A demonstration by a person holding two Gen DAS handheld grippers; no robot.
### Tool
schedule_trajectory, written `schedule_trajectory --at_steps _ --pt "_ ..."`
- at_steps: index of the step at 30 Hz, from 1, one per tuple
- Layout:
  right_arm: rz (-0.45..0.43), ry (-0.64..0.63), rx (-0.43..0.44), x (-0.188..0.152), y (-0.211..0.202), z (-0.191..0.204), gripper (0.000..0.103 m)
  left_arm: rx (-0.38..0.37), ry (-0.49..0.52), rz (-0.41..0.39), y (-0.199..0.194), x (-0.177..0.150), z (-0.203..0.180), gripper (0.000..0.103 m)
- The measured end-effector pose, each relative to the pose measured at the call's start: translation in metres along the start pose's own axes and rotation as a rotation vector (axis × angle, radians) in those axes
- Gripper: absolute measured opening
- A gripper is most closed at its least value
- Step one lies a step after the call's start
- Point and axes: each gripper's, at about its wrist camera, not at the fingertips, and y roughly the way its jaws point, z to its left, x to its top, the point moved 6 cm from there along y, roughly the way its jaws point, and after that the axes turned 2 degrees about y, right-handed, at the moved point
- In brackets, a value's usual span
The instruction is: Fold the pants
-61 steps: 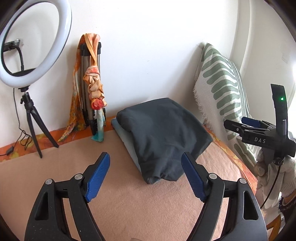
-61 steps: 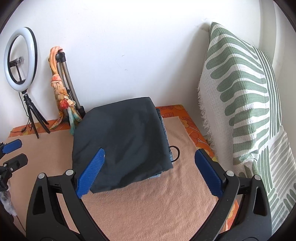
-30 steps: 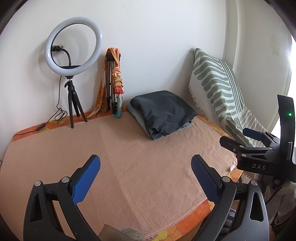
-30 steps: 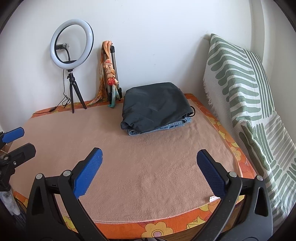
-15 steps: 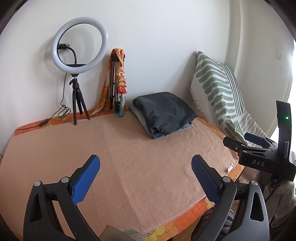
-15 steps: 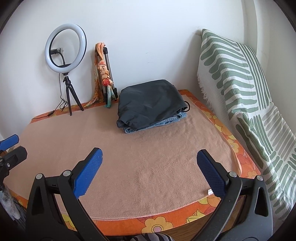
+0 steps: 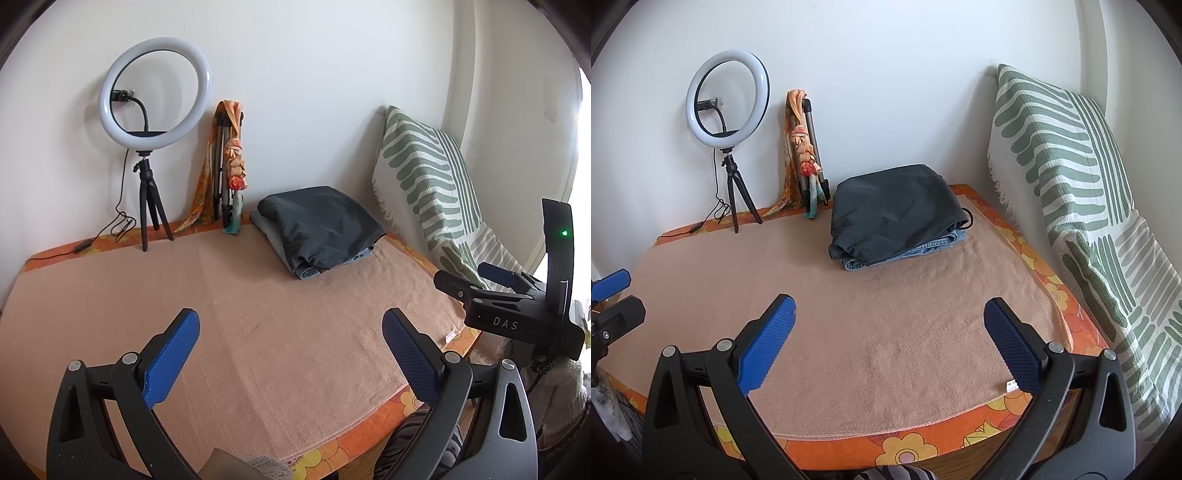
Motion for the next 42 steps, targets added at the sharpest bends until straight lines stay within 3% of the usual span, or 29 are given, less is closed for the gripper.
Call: schedule_trajectory --at_steps 42 --pt "0.004 0.008 0.026 -0.0024 -0.0007 0.0056 0.103 -0.008 0.019 0.000 -0.0011 0.0016 -0.0061 0.099"
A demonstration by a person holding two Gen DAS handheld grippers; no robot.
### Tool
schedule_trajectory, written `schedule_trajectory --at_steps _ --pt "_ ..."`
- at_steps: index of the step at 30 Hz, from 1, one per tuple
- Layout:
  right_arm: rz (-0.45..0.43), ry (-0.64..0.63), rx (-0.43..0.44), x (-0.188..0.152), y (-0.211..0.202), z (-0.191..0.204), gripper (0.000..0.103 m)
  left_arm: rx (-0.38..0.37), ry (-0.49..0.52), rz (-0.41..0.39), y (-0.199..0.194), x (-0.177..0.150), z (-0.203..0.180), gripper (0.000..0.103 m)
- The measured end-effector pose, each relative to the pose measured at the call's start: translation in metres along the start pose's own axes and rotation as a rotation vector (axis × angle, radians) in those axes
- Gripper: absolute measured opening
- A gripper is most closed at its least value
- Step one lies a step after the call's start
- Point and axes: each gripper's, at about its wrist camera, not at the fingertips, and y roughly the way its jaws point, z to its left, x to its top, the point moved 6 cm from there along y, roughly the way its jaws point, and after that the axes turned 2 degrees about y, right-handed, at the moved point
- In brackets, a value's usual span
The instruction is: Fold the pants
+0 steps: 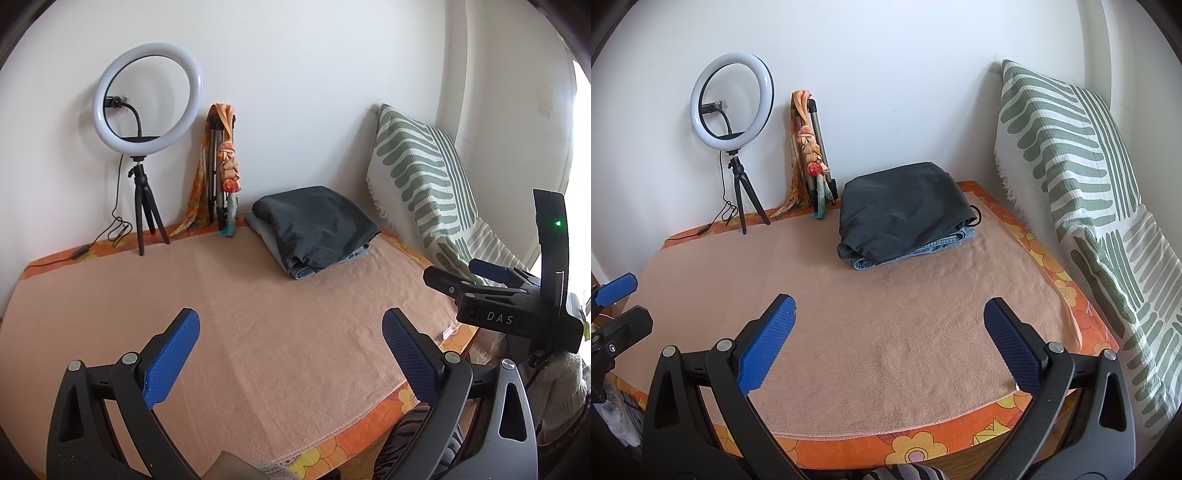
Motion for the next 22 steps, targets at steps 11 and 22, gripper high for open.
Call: schedule_trajectory --at_steps 11,22 --pt "0.005 0.002 0.001 -0.0027 -0.0008 0.0051 0.103 -0.001 0.000 0.001 0.0003 -0.0011 -0.0003 0.099" --pt "0.017 0.003 0.007 -0.0047 0.0039 0.0093 0.103 -0.007 0.026 -0.009 -0.0009 -0.0041 -0.0012 0.099"
